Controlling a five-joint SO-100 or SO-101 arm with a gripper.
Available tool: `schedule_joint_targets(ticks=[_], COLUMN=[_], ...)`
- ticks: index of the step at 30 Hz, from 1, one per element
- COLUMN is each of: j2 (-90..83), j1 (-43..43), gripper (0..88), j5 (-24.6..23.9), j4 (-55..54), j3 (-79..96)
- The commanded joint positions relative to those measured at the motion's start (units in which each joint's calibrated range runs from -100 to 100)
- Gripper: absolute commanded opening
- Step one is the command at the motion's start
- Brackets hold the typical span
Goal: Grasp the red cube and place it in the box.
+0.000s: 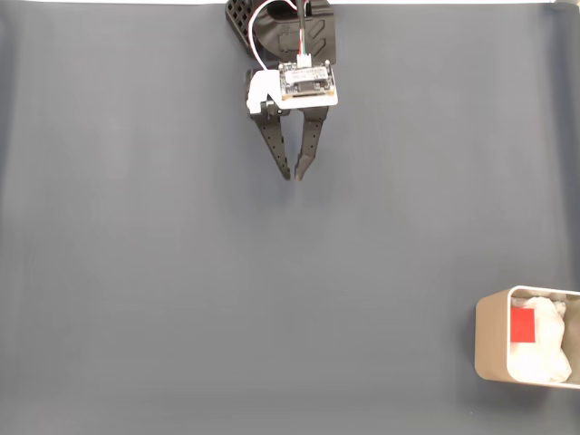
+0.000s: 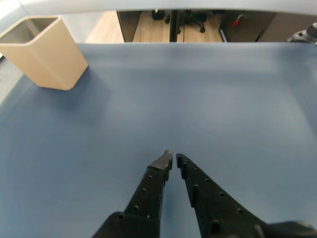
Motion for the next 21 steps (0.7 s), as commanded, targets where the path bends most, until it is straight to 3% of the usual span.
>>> schedule_joint_targets(ticks=[1, 7, 21], j2=[-3.82, -3.82, -3.82], j1=[-0.58, -0.01, -0.01], gripper=[0.0, 0.0, 0.0], j5=[-0.2, 0.24, -0.78], j4=[9.56, 20.14, 29.32], j3=[0.81, 0.81, 0.81])
